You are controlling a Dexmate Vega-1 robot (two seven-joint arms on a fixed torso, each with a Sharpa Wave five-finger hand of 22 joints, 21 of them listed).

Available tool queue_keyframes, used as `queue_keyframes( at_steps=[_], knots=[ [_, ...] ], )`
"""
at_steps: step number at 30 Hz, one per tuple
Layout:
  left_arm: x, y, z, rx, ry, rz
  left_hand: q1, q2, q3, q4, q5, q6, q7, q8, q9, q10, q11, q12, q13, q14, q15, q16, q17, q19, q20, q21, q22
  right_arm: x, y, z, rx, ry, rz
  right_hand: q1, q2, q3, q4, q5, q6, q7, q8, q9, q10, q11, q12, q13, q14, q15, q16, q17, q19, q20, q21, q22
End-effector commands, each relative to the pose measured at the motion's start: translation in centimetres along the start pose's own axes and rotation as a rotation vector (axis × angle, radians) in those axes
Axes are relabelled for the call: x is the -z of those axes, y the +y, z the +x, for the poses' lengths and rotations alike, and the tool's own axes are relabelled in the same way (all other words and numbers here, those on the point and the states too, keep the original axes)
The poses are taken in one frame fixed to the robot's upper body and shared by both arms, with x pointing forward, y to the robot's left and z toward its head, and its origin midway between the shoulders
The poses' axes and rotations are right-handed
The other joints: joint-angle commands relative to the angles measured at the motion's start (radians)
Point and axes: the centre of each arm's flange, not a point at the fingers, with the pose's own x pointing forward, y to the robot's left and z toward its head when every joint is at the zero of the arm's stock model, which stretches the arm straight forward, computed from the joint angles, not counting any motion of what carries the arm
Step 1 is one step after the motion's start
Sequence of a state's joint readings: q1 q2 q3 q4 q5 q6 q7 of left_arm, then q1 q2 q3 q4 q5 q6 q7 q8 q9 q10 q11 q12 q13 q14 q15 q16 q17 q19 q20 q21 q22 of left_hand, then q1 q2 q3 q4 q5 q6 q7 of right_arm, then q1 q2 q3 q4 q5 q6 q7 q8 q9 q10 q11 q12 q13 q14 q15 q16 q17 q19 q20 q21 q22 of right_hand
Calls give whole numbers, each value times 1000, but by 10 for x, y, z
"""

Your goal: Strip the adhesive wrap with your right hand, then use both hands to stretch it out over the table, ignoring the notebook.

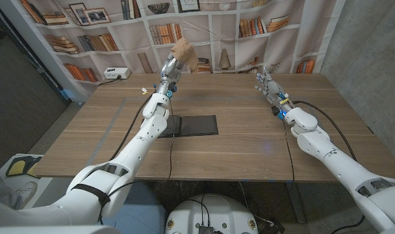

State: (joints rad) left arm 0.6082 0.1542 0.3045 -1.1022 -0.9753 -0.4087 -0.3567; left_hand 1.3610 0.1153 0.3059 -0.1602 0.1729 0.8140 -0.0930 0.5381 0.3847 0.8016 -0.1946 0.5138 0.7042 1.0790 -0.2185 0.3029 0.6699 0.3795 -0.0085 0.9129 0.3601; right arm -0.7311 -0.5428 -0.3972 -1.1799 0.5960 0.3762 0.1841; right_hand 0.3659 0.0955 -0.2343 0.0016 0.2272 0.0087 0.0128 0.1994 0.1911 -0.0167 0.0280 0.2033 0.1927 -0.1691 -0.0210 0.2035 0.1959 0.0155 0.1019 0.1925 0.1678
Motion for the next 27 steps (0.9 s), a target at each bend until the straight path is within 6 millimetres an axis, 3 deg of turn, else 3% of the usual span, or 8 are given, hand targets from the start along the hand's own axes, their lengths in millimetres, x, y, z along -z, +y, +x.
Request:
queue_keyframes(
  at_steps=[1, 4, 7, 9, 11, 15, 22, 27],
  knots=[
    [0, 0, -5, 11, -11, 0, 1, 3, -10, 9, 3, -14, -5, -9, 1, -11, 0, -10, -1, -39, -23, -13, 11, -16, 9, 9, -9, 1, -1, 1, -11, 6, -2, -1, 0, 3, -2, -1, 10, 1, -1, 1, 1, 1, 0, 2, 5, -4, 3, 1, 0, 10, -1, 3],
    [0, 1, -5, 16, -12, -6, -16, 6, -17, 19, 4, -26, -5, -11, 6, -20, 4, -12, 7, -51, -24, -19, 20, -22, 16, 11, -18, 1, 0, 3, -15, 7, 0, -1, -1, 3, -2, -2, 12, 0, 0, 1, 2, -2, 0, 2, 5, -5, 3, 1, 0, 10, -1, 3],
    [1, 3, -6, 16, -8, -10, -104, -1, -56, 63, 20, -35, -12, -7, 11, -31, -1, -20, 15, -65, -21, -37, 30, -21, 12, 5, -59, 2, 0, 5, -18, 10, 2, -1, -1, 3, -2, -2, 13, -1, 0, 1, 11, -3, 3, 2, 5, -6, 3, 1, 0, 10, -1, 3],
    [1, 4, -7, 15, -7, -11, -153, -18, -82, 86, 36, -42, -16, -5, 9, -35, -5, -27, 16, -68, -17, -55, 23, -17, 9, -4, -89, 2, 0, 6, -23, 10, 2, -2, -1, 3, -2, -2, 13, -1, 0, 1, 14, 0, 4, 2, 5, -6, 3, 1, 0, 10, -1, 3],
    [2, 6, -7, 11, -4, -3, -215, -61, -125, 114, 56, -44, -20, -4, 4, -34, -8, -33, 15, -65, -16, -71, 12, -14, 6, -16, -119, 2, 1, 7, -24, 11, 4, -2, -2, 3, -2, -2, 13, -1, 0, 1, 12, -3, 3, 2, 5, -6, 3, 1, 0, 10, -1, 3],
    [3, 7, -8, 19, 5, 4, -258, -118, -171, 131, 89, -41, -27, -6, -8, -28, -11, -41, 11, -62, -15, -85, -1, -7, -1, -29, -148, 2, 2, 9, -30, 10, 2, -2, -2, 3, -2, -2, 14, -1, 0, 1, 14, -2, 4, 2, 6, -7, 3, 1, 1, 10, -1, 3],
    [4, 8, -8, 22, 5, 4, -291, -154, -210, 150, 124, -41, -29, -11, -18, -31, -12, -52, 6, -62, -12, -94, -10, -4, -2, -41, -165, 3, 3, 10, -30, 11, 4, -2, -1, 3, -2, -1, 15, -2, 0, 1, 15, -2, 4, 2, 6, -8, 3, 1, 1, 10, -1, 3],
    [4, 8, -7, 30, 4, 9, -312, -169, -240, 168, 164, -76, -25, -33, -30, -60, -12, -84, -13, -105, -12, -111, -22, -12, 4, -55, -170, 3, 3, 10, -30, 10, 4, -2, -1, 3, -2, -1, 15, -2, 0, 1, 15, -3, 3, 2, 6, -7, 3, 1, 1, 10, -2, 3]
  ],
)
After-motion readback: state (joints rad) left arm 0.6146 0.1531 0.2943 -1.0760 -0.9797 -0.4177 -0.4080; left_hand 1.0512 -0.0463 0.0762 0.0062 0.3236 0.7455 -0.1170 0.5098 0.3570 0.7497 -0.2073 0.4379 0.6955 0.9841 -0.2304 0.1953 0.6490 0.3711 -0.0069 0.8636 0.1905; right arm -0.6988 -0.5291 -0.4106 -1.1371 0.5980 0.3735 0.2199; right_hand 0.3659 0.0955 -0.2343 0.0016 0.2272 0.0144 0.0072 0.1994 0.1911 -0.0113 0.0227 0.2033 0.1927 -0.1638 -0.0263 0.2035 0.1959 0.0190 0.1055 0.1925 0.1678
